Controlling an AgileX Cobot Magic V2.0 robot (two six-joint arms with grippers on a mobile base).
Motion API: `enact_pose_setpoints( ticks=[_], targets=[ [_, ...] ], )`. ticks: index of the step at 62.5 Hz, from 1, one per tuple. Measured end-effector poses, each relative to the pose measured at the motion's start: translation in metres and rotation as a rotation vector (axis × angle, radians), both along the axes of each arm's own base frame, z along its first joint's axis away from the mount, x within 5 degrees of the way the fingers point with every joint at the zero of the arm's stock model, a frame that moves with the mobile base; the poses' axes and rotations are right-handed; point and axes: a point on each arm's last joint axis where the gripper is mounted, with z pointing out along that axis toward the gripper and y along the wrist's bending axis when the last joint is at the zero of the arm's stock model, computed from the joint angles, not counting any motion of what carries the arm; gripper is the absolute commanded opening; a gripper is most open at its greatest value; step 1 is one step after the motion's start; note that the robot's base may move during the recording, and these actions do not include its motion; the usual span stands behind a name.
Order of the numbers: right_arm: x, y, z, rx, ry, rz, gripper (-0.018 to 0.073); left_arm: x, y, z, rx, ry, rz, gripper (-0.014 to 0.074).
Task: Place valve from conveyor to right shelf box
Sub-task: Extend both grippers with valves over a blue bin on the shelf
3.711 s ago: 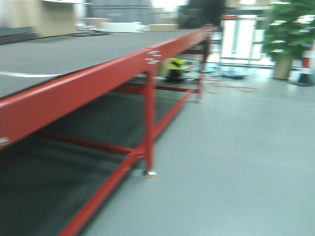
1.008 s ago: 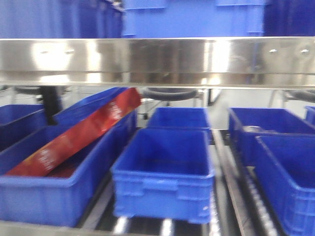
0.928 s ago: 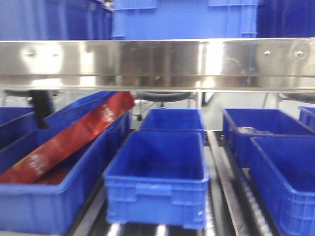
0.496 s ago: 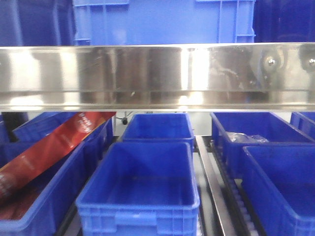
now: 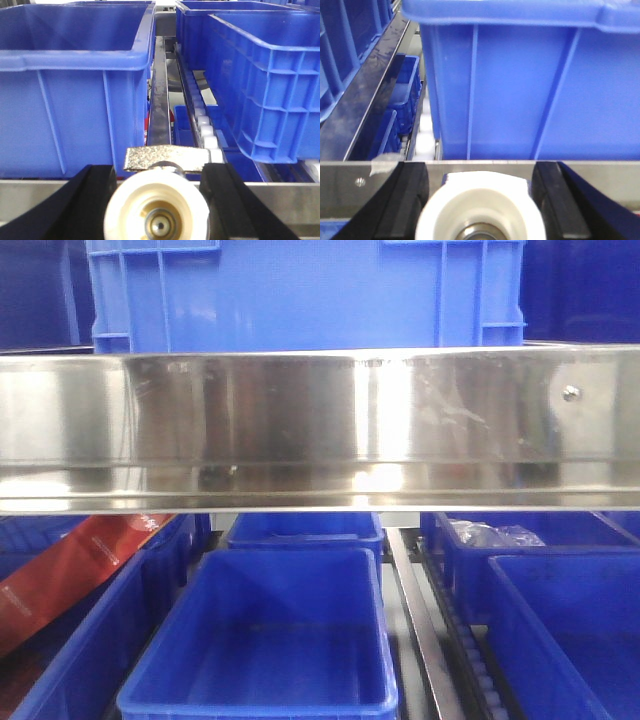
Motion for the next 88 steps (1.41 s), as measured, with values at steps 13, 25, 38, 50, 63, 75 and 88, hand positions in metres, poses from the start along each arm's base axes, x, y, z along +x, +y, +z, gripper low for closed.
enact_pose_setpoints(
  ticks=[13,25,38,50,63,75,88],
  targets=[
    [0.0,0.0,0.0001,0.0,-0.001,0.0,-0.0162,0.0,0.0,0.0,0.0,0.0,0.0,-0.0111],
    [0.0,0.0,0.0001,0.0,-0.001,0.0,-0.0162,0.0,0.0,0.0,0.0,0.0,0.0,-0.0111],
    [0.0,0.0,0.0001,0.0,-0.001,0.0,-0.0162,0.0,0.0,0.0,0.0,0.0,0.0,-0.0111],
    [0.0,0.0,0.0001,0.0,-0.001,0.0,-0.0162,0.0,0.0,0.0,0.0,0.0,0.0,-0.0111],
    [0.0,0.0,0.0001,0.0,-0.001,0.0,-0.0162,0.0,0.0,0.0,0.0,0.0,0.0,-0.0111],
    [0.0,0.0,0.0001,0.0,-0.001,0.0,-0.0162,0.0,0.0,0.0,0.0,0.0,0.0,-0.0111],
    [0.0,0.0,0.0001,0.0,-0.001,0.0,-0.0162,0.0,-0.0001,0.0,-0.002,0.0,-0.001,-0.0111]
  ],
)
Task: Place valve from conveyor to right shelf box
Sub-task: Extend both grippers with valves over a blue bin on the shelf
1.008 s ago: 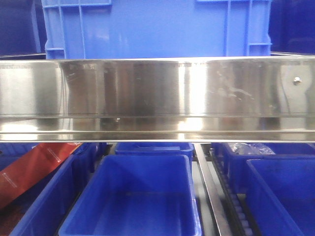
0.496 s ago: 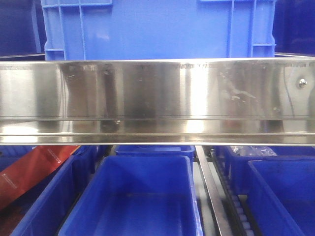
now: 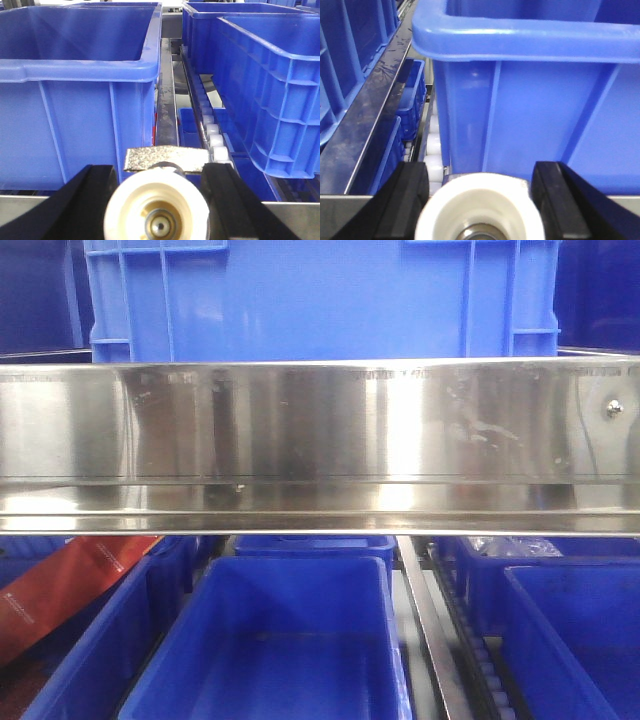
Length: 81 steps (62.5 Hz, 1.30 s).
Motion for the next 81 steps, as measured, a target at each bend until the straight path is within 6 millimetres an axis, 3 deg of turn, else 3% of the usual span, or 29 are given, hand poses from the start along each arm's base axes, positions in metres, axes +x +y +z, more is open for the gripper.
enact_pose_setpoints(
  ticks=[11,21,44,61,73,81],
  targets=[
    [-0.002,0.003,0.003,0.021,0.021,0.018,-0.0162,-0.001,-0.002,0.003,-0.033,0.007,-0.015,-0.0111],
    [-0.008,0.008,0.018,0.038,0.015,0.068,-0.0162,0.002,-0.004,0.022,0.034,0.008,-0.055,-0.0111],
    [-0.012,0.017,0.061,0.044,-0.098,0.164,-0.0154,0.052,-0.019,0.056,-0.012,0.104,-0.16,-0.0111],
    [0.02,0.021,0.097,0.088,-0.116,0.183,-0.0154,0.094,-0.032,0.101,-0.003,0.077,-0.236,-0.0111],
    [0.053,0.029,0.125,0.113,-0.137,0.225,-0.0154,0.127,-0.062,0.127,0.002,0.066,-0.369,-0.0111],
    [0.078,0.046,0.136,0.122,-0.137,0.301,-0.0154,0.153,-0.089,0.132,0.003,0.077,-0.447,-0.0111]
  ],
)
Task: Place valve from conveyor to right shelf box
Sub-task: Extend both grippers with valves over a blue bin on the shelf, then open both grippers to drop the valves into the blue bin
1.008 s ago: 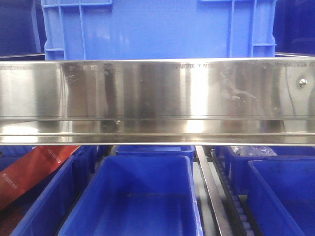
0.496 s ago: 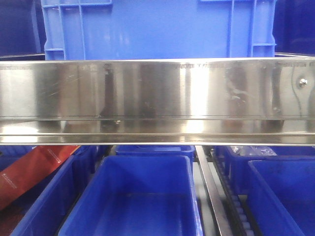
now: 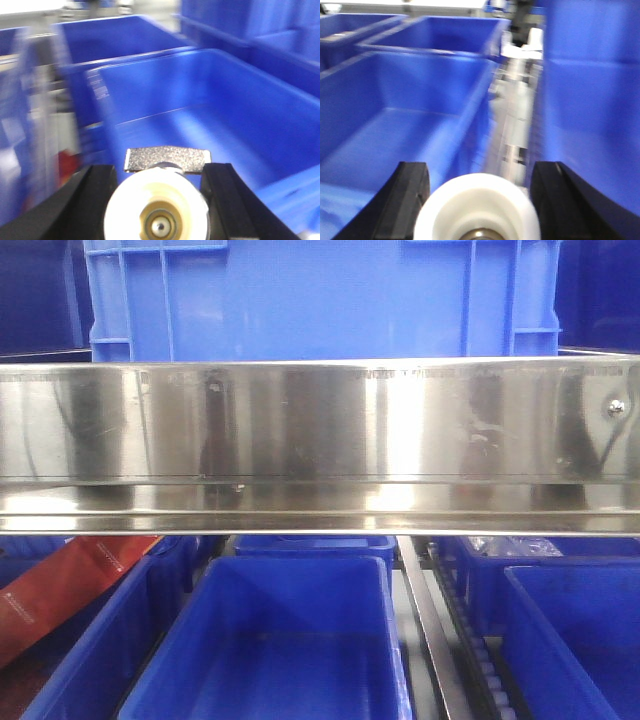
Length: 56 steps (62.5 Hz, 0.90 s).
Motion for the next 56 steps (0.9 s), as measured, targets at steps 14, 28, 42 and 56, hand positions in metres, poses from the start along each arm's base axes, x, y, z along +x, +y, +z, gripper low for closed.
enact_pose_setpoints(
  ticks=[14,28,42,56],
  targets=[
    [0.05,0.046,0.003,0.014,-0.013,0.142,-0.0154,0.05,-0.042,-0.008,-0.059,0.069,-0.045,-0.0111],
    [0.098,0.096,-0.023,-0.082,0.024,0.228,-0.0154,0.088,-0.065,-0.029,-0.072,0.142,-0.039,-0.0111],
    [0.133,0.118,-0.045,-0.089,-0.024,0.223,-0.0154,0.115,-0.078,-0.056,-0.053,0.197,-0.03,-0.0111],
    [0.152,0.127,-0.061,-0.092,-0.035,0.213,-0.0154,0.129,-0.088,-0.07,-0.055,0.199,-0.03,-0.0088]
  ],
)
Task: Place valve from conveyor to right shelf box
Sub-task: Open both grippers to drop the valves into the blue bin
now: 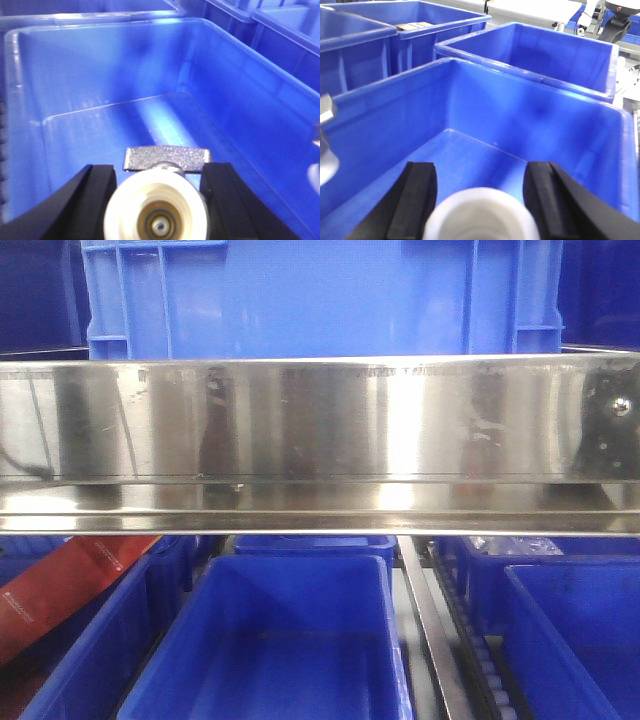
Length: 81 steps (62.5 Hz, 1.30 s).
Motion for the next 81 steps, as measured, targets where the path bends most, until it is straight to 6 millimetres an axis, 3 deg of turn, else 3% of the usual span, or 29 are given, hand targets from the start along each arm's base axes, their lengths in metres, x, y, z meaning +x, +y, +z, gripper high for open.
enact_pose_setpoints(
  ticks=[12,19,24,27,32,37,44,50,58,66,68,81],
  targets=[
    [0.008,0.005,-0.012,0.0,0.035,0.0,-0.0129,0.007,-0.005,-0.011,0.011,0.022,-0.003,0.0196],
    [0.009,0.005,-0.013,0.008,0.041,0.0,0.0102,0.009,-0.006,-0.014,0.013,0.028,-0.003,0.0334],
    [0.009,0.005,-0.013,0.011,0.041,0.0,0.0321,0.01,-0.007,-0.013,0.007,0.02,0.0,0.0386],
    [0.009,0.005,-0.012,0.015,0.036,-0.001,0.0405,0.01,-0.007,-0.012,0.002,0.01,0.002,0.0406],
    [0.009,0.005,-0.006,0.034,-0.002,-0.005,0.0485,0.011,-0.007,-0.011,-0.003,0.005,0.003,0.0429],
    [0.009,0.005,-0.003,0.047,-0.022,-0.008,0.0508,0.011,-0.007,-0.011,-0.003,0.005,0.003,0.0454],
    [0.009,0.005,-0.002,0.049,-0.026,-0.008,0.0496,0.011,-0.007,-0.011,-0.003,0.005,0.003,0.0465],
    [0.009,0.005,-0.002,0.05,-0.028,-0.008,0.0399,0.011,-0.007,-0.011,-0.003,0.004,0.003,0.0428],
    [0.009,0.005,-0.002,0.062,-0.022,-0.008,0.0088,0.01,-0.007,-0.009,-0.011,0.004,0.002,0.019],
    [0.009,0.005,-0.002,0.068,-0.018,-0.008,-0.0161,0.01,-0.007,-0.009,-0.015,0.005,0.001,-0.0069],
    [0.009,0.005,-0.002,0.072,-0.017,-0.008,-0.0167,0.01,-0.007,-0.009,-0.015,0.003,0.002,-0.0113],
    [0.007,0.005,0.002,0.099,-0.013,-0.008,-0.0167,0.008,-0.006,-0.008,-0.013,0.016,-0.004,-0.0111]
  ],
)
